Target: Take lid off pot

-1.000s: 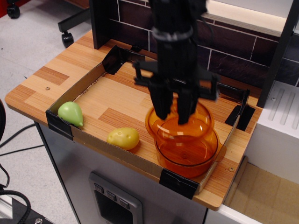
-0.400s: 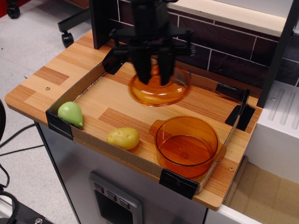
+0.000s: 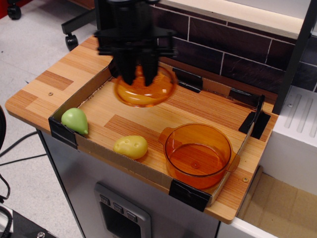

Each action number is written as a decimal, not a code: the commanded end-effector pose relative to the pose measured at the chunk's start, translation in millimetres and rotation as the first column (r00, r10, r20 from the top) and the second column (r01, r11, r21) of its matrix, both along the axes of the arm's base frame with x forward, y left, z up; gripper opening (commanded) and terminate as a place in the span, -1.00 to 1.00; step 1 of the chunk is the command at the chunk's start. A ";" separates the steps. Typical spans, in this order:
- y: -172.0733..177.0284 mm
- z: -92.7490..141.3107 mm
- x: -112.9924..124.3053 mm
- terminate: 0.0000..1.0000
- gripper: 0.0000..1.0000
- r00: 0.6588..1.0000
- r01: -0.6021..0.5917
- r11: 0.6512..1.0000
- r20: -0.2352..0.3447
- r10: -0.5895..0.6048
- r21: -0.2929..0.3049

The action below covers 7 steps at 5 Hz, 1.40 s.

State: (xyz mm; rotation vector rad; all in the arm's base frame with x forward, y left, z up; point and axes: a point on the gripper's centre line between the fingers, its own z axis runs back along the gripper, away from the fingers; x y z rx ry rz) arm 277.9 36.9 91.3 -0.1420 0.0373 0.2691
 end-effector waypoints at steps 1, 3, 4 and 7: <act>30.9 -1.3 -6.2 -1.00 -1.00 0.999 0.017 0.998 0.045 -0.019 0.052; 32.5 -18.9 -8.5 -1.00 -1.00 0.999 0.046 0.996 0.022 -0.048 0.079; 31.4 -26.6 -9.4 -1.00 -1.00 0.998 0.056 0.993 0.026 -0.059 0.107; 29.5 -26.0 -8.2 -1.00 1.00 0.998 0.068 0.992 0.009 -0.070 0.102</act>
